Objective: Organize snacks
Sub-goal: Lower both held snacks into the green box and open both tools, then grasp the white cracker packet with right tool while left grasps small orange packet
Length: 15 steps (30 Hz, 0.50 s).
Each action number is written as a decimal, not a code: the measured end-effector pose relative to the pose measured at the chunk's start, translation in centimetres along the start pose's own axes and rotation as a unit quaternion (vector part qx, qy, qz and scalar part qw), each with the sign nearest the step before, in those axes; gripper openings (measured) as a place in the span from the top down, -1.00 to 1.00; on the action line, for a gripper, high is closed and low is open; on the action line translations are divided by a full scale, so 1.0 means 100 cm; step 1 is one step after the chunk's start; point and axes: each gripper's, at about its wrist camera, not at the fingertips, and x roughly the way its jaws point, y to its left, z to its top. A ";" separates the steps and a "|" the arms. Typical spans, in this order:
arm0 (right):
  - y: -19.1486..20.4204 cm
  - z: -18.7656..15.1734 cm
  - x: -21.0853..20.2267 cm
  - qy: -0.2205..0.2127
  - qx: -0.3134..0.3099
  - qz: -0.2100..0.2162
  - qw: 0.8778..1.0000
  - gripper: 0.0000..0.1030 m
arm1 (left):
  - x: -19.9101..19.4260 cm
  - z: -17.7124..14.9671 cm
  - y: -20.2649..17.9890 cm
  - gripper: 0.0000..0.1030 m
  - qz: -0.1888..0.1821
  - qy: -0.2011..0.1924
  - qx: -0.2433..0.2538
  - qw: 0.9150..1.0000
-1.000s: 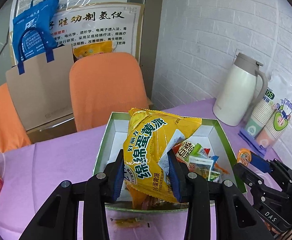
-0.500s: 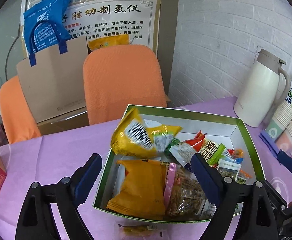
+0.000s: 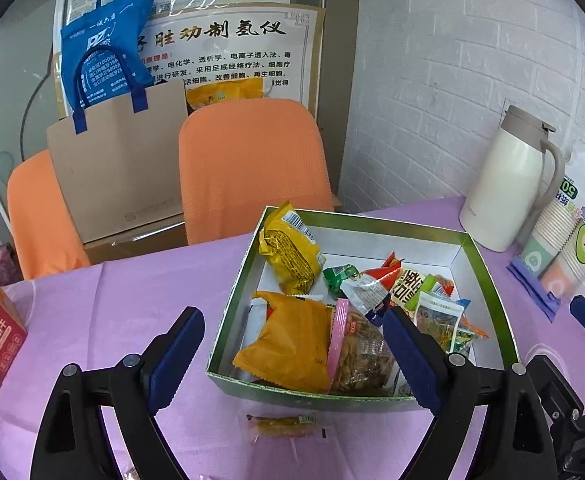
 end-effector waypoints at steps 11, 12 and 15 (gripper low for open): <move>0.023 -0.004 -0.027 -0.011 -0.017 0.034 0.999 -0.98 | -0.039 -0.034 0.008 -0.80 -0.004 -0.009 0.010 1.000; 0.025 -0.006 -0.027 -0.005 -0.018 0.046 0.999 -0.98 | -0.042 -0.039 0.011 -0.80 -0.004 -0.006 0.010 1.000; 0.036 -0.016 -0.018 0.030 -0.029 0.107 0.993 -0.98 | -0.049 -0.057 0.025 -0.80 -0.003 0.004 0.009 1.000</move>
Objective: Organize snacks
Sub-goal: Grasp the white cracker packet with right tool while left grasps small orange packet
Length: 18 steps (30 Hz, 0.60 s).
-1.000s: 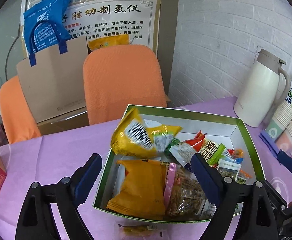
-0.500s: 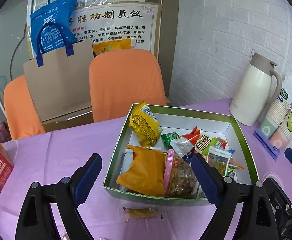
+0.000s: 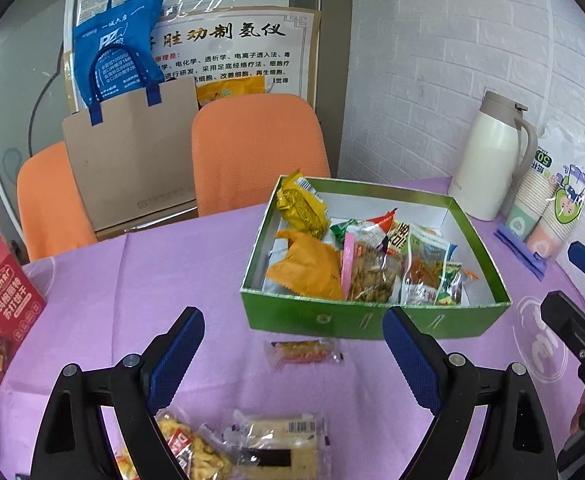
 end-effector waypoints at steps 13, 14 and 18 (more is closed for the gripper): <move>0.113 -0.043 0.099 0.186 -0.128 0.217 0.950 -0.87 | -0.030 -0.060 0.092 -0.80 0.007 0.025 -0.044 0.999; 0.121 -0.044 0.106 0.194 -0.149 0.219 0.945 -0.87 | -0.033 -0.063 0.097 -0.80 0.006 0.023 -0.046 0.999; 0.139 -0.045 0.127 0.218 -0.188 0.236 0.928 -0.87 | -0.044 -0.069 0.111 -0.80 0.010 0.015 -0.049 0.999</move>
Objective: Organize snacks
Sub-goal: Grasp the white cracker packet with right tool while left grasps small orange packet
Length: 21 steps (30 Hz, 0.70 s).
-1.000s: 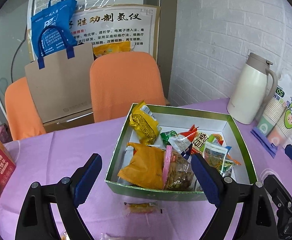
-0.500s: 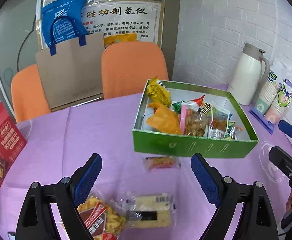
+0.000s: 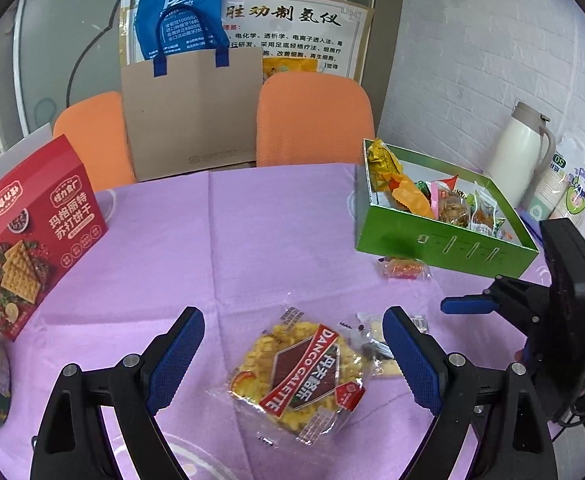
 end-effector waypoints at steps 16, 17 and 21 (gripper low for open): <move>-0.031 -0.072 -0.050 -0.022 0.136 -0.070 0.988 -0.29 | 0.018 -0.002 -0.013 -0.79 -0.033 0.016 0.007 0.999; -0.035 -0.079 -0.057 -0.025 0.147 -0.075 0.986 -0.29 | 0.021 0.000 -0.021 -0.79 -0.039 0.016 0.015 0.999; -0.045 -0.103 -0.078 -0.023 0.175 -0.113 0.978 -0.30 | 0.037 0.012 -0.059 -0.79 -0.056 0.022 0.054 0.997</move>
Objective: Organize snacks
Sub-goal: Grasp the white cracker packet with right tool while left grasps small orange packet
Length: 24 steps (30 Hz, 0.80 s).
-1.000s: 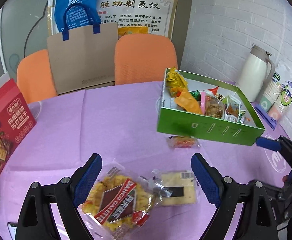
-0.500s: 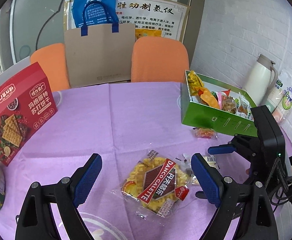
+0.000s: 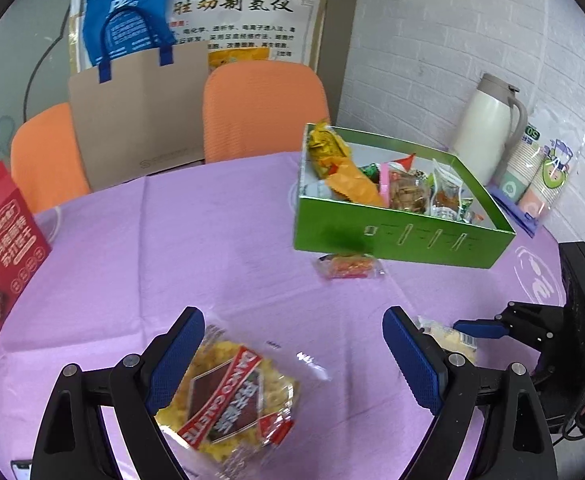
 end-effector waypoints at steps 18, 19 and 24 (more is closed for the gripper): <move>-0.014 -0.018 -0.018 -0.014 0.025 -0.009 1.000 -0.31 | 0.119 0.026 -0.036 -0.28 -0.029 0.069 -0.009 0.997; -0.014 -0.017 -0.017 -0.014 0.024 -0.010 1.000 -0.31 | 0.117 0.025 -0.035 -0.23 -0.029 0.061 -0.004 0.998; -0.012 -0.018 -0.015 -0.013 0.021 -0.018 1.000 -0.32 | 0.112 0.021 -0.031 -0.24 -0.041 0.064 -0.008 0.997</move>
